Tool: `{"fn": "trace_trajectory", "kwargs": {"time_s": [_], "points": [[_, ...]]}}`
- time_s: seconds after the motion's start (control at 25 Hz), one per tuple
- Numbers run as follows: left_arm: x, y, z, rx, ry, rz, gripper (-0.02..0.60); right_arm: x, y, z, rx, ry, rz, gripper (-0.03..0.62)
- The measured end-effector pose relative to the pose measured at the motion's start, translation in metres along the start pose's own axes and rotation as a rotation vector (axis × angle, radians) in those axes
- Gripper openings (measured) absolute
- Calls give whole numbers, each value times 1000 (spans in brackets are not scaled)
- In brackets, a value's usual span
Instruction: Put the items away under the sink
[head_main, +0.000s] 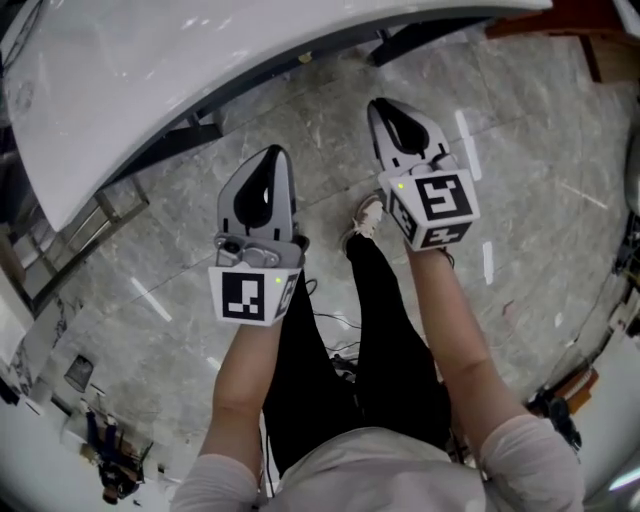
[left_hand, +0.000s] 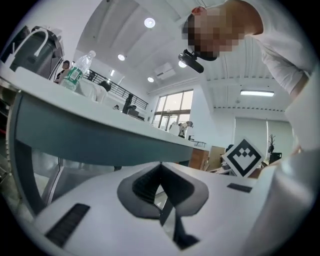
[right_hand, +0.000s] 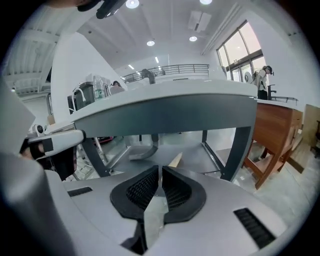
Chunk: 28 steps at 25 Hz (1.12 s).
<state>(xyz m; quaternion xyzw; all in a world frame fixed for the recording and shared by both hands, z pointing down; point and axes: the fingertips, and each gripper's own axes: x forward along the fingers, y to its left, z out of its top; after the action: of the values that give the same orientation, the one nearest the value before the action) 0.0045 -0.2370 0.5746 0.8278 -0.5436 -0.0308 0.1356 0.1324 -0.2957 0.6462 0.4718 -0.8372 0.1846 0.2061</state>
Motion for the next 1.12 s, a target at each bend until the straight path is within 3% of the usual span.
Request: {"fn": "trace_trajectory", "kwargs": {"time_s": [0.48, 0.92, 1.12], "points": [[-6, -6, 71, 0, 45, 19, 3, -41, 25, 29, 70, 53, 45, 48], [-21, -13, 111, -25, 0, 103, 3, -68, 31, 83, 30, 28, 111, 48], [-26, -23, 141, -30, -27, 107, 3, -86, 47, 108, 0, 21, 165, 46]]}}
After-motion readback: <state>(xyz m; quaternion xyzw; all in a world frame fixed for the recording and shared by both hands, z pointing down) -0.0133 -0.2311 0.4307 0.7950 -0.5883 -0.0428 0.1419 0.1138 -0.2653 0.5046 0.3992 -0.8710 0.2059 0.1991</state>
